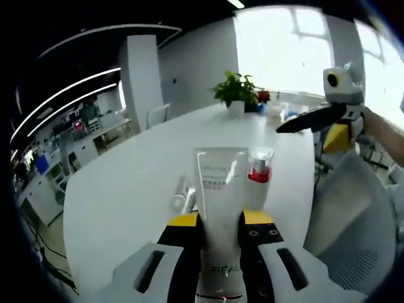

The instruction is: Arrange the skincare products in the storage area until every visible bottle or jar stands upright without overlapping.

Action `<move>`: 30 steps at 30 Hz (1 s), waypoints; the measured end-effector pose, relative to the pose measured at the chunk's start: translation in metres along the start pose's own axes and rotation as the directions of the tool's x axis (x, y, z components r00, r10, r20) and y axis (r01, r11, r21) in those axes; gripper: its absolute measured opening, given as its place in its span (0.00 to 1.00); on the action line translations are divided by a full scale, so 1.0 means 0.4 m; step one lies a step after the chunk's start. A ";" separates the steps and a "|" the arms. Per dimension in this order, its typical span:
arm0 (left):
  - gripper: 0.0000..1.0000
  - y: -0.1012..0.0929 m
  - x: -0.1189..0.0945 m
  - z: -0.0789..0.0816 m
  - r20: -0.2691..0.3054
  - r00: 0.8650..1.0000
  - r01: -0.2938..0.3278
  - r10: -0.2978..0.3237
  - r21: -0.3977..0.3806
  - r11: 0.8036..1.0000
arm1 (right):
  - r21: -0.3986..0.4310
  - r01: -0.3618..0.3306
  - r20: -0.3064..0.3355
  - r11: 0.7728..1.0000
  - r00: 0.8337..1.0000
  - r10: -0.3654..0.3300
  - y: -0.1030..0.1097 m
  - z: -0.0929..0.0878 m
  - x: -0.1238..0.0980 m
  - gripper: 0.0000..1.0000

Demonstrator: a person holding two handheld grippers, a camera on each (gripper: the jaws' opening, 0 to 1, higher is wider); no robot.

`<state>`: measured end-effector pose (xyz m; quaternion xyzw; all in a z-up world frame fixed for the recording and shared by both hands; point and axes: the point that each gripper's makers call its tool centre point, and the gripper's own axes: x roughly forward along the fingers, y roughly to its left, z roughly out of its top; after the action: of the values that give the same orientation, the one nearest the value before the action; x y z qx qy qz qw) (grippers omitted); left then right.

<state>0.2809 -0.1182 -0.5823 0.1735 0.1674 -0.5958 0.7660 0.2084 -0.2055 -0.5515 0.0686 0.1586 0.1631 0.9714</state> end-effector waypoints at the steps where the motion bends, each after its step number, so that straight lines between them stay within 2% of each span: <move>1: 0.17 -0.007 0.000 0.004 0.008 1.000 0.003 -0.003 0.002 1.000 | -0.014 -0.017 -0.016 1.000 1.000 0.017 0.012 -0.012 0.003 0.71; 3: 0.17 -0.023 -0.001 0.009 0.011 1.000 0.015 -0.015 0.006 1.000 | -0.029 -0.019 -0.013 0.999 1.000 0.018 0.024 -0.019 0.006 0.66; 8: 0.17 -0.060 -0.006 0.021 0.047 0.998 0.041 -0.041 -0.006 0.999 | 0.006 -0.080 -0.005 0.997 0.997 0.080 0.065 -0.032 0.017 0.59; 14: 0.17 -0.104 -0.003 0.014 0.058 0.996 0.065 -0.064 -0.007 0.998 | 0.094 -0.135 0.025 0.986 0.991 0.133 0.089 -0.047 0.031 0.49; 16: 0.17 -0.117 -0.004 0.015 0.066 0.995 0.072 -0.072 -0.009 0.997 | 0.153 -0.146 0.054 0.977 0.989 0.139 0.090 -0.044 0.034 0.45; 19: 0.17 -0.127 0.003 0.008 0.048 0.997 0.066 -0.068 0.044 0.997 | 0.235 -0.163 0.064 0.958 0.986 0.152 0.091 -0.051 0.041 0.42; 21: 0.17 -0.132 0.009 0.003 0.038 0.996 0.077 -0.078 0.042 0.996 | 0.250 -0.162 0.075 0.954 0.986 0.148 0.077 -0.055 0.046 0.39; 25: 0.17 -0.154 0.014 0.008 0.044 0.994 0.095 -0.099 0.074 0.993 | 0.339 -0.197 0.104 0.920 0.980 0.171 0.083 -0.057 0.058 0.40; 29: 0.17 -0.165 0.021 0.007 0.038 0.992 0.119 -0.123 0.097 0.988 | 0.351 -0.197 0.102 0.915 0.980 0.171 0.089 -0.066 0.071 0.38; 30: 0.17 -0.169 0.022 0.009 0.041 0.991 0.122 -0.126 0.096 0.988 | 0.378 -0.207 0.110 0.902 0.978 0.178 0.093 -0.066 0.073 0.37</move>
<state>0.2177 -0.1431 -0.5877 0.1844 0.1317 -0.6534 0.7223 0.2147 -0.1587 -0.5778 0.2804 0.1446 0.2212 0.9228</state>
